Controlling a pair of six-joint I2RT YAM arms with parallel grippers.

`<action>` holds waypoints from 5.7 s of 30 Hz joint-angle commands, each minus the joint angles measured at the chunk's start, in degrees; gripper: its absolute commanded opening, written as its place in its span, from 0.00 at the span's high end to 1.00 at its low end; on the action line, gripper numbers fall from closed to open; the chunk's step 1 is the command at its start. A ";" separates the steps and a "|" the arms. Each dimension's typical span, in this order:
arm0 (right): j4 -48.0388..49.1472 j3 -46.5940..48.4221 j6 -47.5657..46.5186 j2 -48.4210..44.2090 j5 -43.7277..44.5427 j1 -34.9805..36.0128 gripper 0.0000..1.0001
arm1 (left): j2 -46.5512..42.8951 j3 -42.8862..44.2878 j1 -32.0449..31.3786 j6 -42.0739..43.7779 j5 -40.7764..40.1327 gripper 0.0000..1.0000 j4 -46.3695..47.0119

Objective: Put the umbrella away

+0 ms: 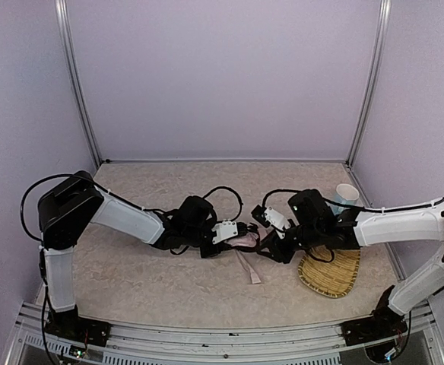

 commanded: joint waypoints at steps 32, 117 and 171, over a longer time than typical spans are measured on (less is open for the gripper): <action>-7.55 2.41 24.59 13.62 30.38 19.63 0.67 | 4.99 -0.49 -0.22 -5.88 -0.49 1.00 -12.80; -17.15 36.85 -24.70 24.22 -10.54 -4.19 1.00 | 2.24 5.48 -9.25 2.86 6.24 1.00 -27.95; -20.15 29.86 -26.45 38.00 -12.11 -2.27 1.00 | -25.27 -16.09 -12.30 -3.58 -14.29 0.01 10.07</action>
